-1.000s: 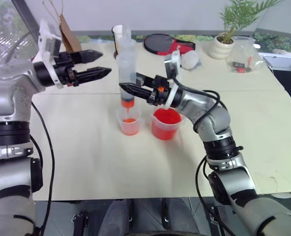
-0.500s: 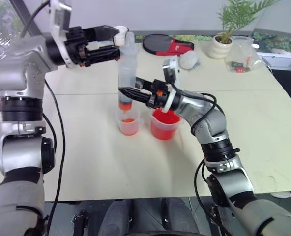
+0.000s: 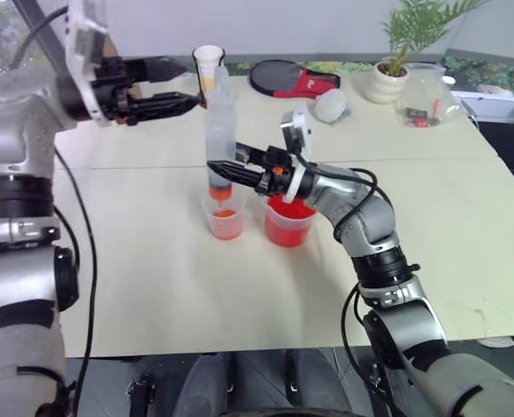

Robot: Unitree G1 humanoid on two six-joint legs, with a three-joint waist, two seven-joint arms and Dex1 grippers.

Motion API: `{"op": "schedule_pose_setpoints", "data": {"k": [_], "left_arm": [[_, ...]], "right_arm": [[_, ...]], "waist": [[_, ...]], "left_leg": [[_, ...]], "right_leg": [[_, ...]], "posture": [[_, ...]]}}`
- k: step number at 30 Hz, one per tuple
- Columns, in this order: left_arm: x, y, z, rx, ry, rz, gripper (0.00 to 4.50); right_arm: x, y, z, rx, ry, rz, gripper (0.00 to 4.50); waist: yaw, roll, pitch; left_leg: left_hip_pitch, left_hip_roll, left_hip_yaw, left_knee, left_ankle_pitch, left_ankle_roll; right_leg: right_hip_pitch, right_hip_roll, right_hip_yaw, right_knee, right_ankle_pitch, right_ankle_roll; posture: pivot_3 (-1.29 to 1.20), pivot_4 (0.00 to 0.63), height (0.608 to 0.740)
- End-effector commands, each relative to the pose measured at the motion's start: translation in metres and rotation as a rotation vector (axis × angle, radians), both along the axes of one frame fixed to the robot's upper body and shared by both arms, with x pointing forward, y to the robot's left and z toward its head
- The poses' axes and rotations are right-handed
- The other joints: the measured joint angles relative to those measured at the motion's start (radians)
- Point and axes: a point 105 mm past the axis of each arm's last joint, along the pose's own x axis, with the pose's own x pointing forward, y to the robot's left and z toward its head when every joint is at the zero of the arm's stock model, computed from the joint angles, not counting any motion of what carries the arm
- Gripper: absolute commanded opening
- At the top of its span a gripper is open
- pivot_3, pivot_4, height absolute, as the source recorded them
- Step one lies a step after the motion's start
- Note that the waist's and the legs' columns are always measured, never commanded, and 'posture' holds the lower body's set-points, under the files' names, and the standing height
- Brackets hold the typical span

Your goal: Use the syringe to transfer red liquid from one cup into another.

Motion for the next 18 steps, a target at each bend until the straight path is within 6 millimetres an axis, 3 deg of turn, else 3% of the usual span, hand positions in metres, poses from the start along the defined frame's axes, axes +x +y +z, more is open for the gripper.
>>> {"op": "schedule_pose_setpoints", "data": {"k": [1, 6, 12, 18], "left_arm": [[-0.007, 0.013, 0.021, -0.024, -0.081, 0.038, 3.42], [-0.02, 0.001, 0.039, -0.086, -0.105, -0.036, 3.42], [-0.028, -0.018, 0.036, -0.05, -0.118, -0.103, 3.42], [-0.02, -0.032, 0.027, -0.028, -0.119, -0.122, 3.42]], "right_arm": [[-0.004, 0.003, 0.013, 0.025, -0.048, 0.018, 1.39], [-0.003, 0.004, 0.009, 0.01, -0.046, 0.024, 1.39], [0.0, 0.004, 0.005, 0.002, -0.044, 0.014, 1.39], [-0.004, 0.007, 0.005, -0.003, -0.057, 0.022, 1.39]], "waist": [[0.003, 0.0, 0.0], [0.005, 0.0, 0.0], [0.0, 0.0, 0.0], [0.001, 0.0, 0.0]], "left_leg": [[0.0, 0.0, 0.0, 0.0, 0.0, 0.0], [0.0, 0.0, 0.0, 0.0, 0.0, 0.0], [0.0, 0.0, 0.0, 0.0, 0.0, 0.0], [0.0, 0.0, 0.0, 0.0, 0.0, 0.0]], "right_leg": [[0.0, 0.0, 0.0, 0.0, 0.0, 0.0], [0.001, 0.0, 0.0, 0.0, 0.0, 0.0], [0.0, 0.0, 0.0, 0.0, 0.0, 0.0], [0.0, 0.0, 0.0, 0.0, 0.0, 0.0]], "posture": [[0.0, 0.15, 0.74], [0.0, 0.15, 0.74], [0.0, 0.15, 0.74], [0.0, 0.15, 0.74]]}}
